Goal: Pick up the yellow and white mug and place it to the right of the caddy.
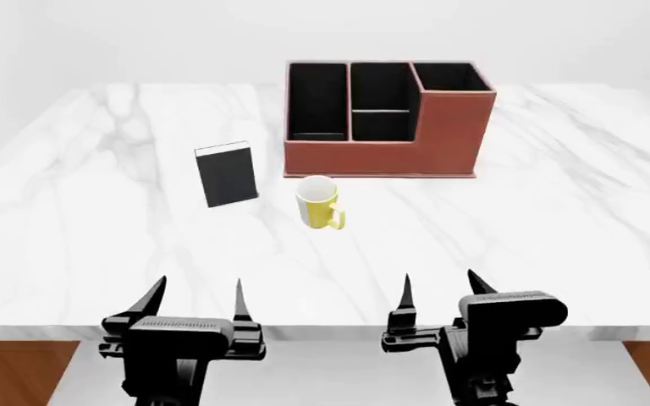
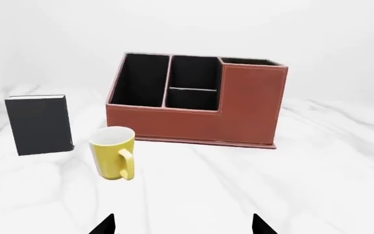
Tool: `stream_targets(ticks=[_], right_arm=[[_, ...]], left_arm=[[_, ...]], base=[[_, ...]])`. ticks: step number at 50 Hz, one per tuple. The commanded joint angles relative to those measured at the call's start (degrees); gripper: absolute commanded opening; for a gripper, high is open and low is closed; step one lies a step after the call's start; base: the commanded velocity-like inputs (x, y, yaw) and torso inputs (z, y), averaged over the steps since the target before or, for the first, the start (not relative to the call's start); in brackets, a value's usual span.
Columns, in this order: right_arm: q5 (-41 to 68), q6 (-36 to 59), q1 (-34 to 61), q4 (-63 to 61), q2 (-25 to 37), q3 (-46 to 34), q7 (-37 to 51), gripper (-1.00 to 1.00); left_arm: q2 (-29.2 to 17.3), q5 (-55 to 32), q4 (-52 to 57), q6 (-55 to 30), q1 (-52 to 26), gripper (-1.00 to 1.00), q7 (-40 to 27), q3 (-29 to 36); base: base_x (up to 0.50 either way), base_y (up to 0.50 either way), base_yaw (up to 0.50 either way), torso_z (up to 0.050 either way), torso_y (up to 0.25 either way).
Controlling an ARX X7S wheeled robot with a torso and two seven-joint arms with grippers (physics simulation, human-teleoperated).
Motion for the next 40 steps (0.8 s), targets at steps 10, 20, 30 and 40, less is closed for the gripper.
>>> stream_targets(ticks=[10, 20, 30, 40], right_arm=[[1.43, 8.60, 3.64, -8.41, 2.77, -1.94, -0.33, 1.00], [1.79, 7.35, 3.14, -8.07, 3.23, -2.02, -0.01, 1.00], [1.83, 6.29, 2.69, -7.87, 3.51, -2.10, 0.76, 1.00], [2.23, 6.27, 2.56, -8.35, 3.79, -2.32, 1.20, 1.00]], left_arm=[[-2.19, 0.70, 12.10, -8.94, -0.76, 1.00, -2.84, 1.62], [-2.79, 0.22, 10.92, -8.17, -0.61, 1.00, -3.85, 1.82], [-3.43, -0.05, 10.98, -7.61, -0.25, 1.00, -4.71, 2.09], [-4.00, -0.49, 11.74, -7.57, 0.19, 1.00, -5.37, 2.33]], base=[[0.00, -0.12, 0.00, 0.000, 0.000], [0.13, -0.44, 0.00, 0.000, 0.000], [0.36, -0.19, 0.00, 0.000, 0.000], [0.44, 0.00, 0.00, 0.000, 0.000]])
